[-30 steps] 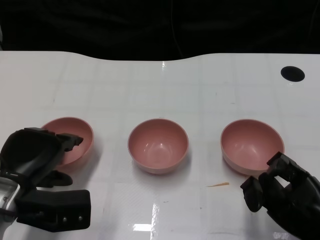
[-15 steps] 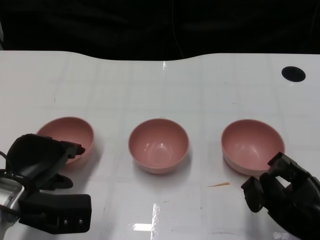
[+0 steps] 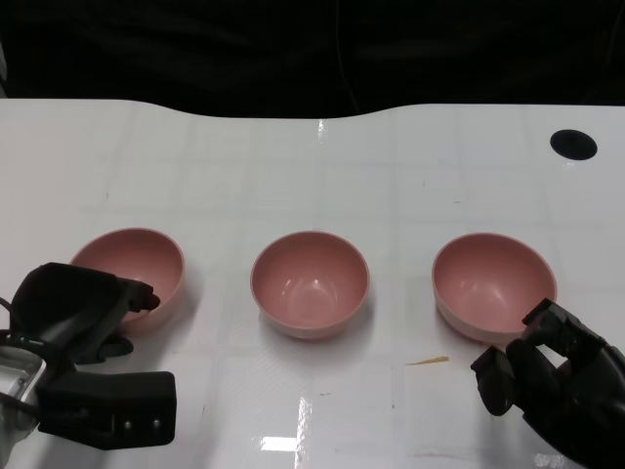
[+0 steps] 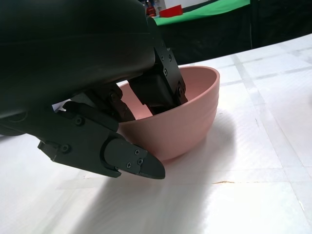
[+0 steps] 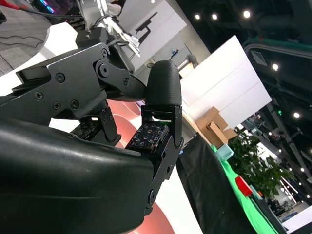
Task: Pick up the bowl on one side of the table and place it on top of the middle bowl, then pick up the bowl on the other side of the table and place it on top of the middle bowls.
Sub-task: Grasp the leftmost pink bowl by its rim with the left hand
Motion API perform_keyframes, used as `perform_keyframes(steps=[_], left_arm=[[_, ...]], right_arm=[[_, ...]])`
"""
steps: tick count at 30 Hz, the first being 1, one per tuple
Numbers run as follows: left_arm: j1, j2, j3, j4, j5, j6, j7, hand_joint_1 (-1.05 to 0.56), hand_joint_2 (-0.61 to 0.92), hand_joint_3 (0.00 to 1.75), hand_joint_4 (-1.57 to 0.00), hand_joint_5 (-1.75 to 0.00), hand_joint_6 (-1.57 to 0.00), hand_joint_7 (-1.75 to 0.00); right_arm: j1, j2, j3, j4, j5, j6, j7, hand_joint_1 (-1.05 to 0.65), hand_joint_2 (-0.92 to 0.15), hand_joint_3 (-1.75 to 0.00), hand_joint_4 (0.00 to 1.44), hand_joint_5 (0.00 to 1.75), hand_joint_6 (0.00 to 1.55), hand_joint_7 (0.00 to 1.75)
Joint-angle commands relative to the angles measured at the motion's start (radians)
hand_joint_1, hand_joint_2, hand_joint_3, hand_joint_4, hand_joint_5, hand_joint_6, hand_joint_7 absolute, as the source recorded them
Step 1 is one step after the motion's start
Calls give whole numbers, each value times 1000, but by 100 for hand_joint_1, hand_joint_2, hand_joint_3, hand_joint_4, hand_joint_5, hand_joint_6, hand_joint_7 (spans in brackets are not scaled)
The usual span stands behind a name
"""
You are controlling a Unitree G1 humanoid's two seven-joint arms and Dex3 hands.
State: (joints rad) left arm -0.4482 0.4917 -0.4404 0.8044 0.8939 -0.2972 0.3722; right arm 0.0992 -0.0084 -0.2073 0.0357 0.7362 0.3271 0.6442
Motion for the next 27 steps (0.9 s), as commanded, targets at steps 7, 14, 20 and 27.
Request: perform_keyframes(steps=[7, 14, 20, 27], left_arm=[[-15, -2, 13, 21, -76, -24, -9, -11, 88, 2, -114, -11, -116, -7], [-17, 0, 6, 23, -96, -27, -12, -8, 87, 0, -123, -9, -123, -6], [-17, 1, 4, 22, -99, -26, -12, -8, 88, 0, -124, -8, -123, -4], [32, 41, 46, -106, -130, -50, -3, 1, 90, 2, -78, -153, -86, -113]], right_arm=[[-1, -16, -12, 8, 3, -7, 11, -12, -69, -83, 79, 167, 92, 107], [-2, -16, -12, 10, 4, -7, 14, -12, -69, -82, 78, 169, 91, 109], [-2, -16, -12, 10, 4, -7, 14, -12, -69, -82, 78, 169, 90, 110], [7, -17, -9, -12, 1, 4, -10, -12, -64, -92, 80, 169, 91, 113]])
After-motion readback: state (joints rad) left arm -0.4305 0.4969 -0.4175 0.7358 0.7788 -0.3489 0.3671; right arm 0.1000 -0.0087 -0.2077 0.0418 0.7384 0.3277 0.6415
